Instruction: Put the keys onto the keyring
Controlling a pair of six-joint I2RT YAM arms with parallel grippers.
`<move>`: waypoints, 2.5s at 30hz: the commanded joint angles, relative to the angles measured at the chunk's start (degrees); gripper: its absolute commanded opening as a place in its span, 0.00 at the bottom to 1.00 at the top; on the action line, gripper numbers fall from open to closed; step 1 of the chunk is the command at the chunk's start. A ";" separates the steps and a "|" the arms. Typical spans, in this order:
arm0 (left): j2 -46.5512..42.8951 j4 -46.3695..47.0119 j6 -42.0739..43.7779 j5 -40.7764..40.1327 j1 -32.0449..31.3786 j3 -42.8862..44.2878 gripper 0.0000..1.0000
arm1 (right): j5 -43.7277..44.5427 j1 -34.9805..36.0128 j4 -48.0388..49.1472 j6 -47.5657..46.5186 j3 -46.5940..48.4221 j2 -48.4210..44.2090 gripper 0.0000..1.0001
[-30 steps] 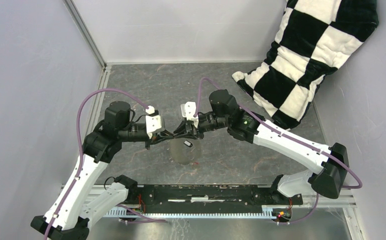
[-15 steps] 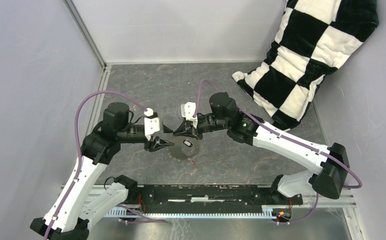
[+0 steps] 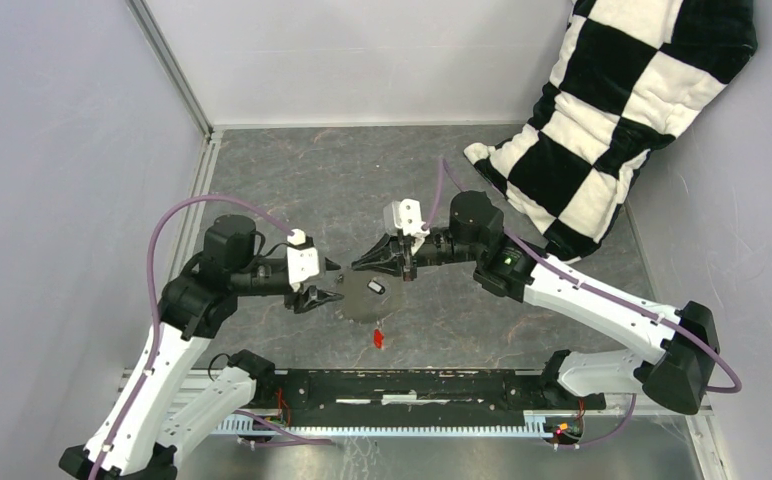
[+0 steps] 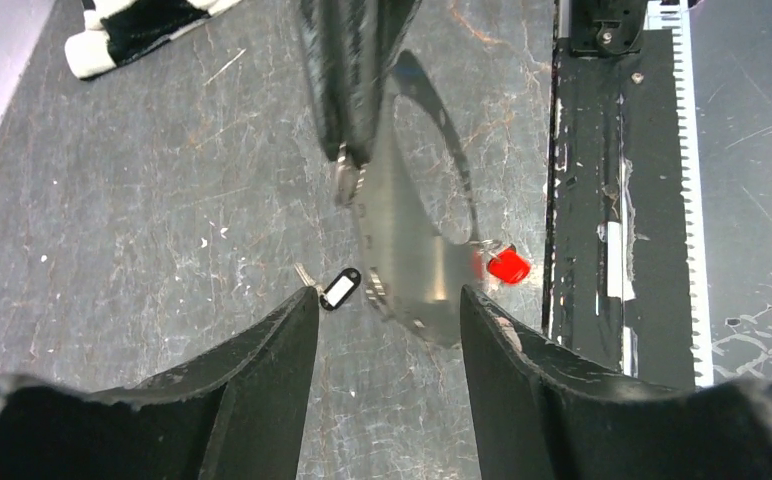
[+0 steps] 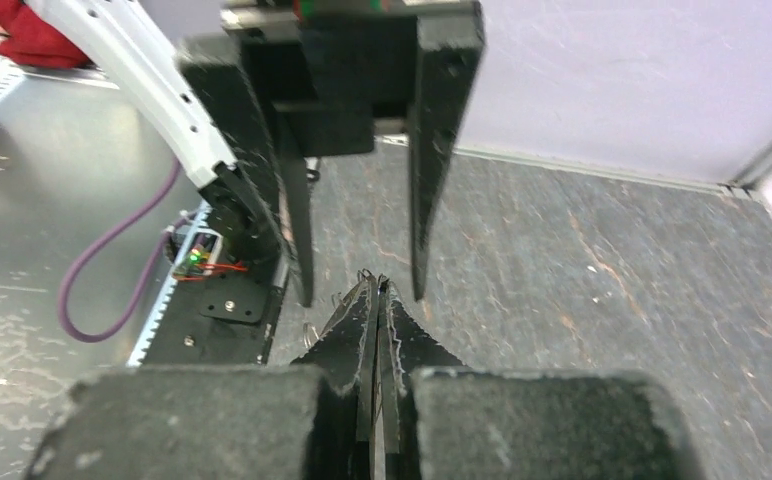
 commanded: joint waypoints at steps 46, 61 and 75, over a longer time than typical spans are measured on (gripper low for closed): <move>-5.49 9.05 1.19 3.12 0.04 -2.89 0.02 | 6.67 -0.17 20.64 25.02 -14.22 -9.55 0.01; -0.69 16.74 -7.07 13.16 0.04 -6.61 0.61 | 3.83 0.28 32.95 32.15 -18.36 -7.93 0.01; -0.58 12.68 -9.90 20.28 0.00 -5.23 0.44 | 12.36 2.83 40.01 31.53 -23.78 -6.64 0.01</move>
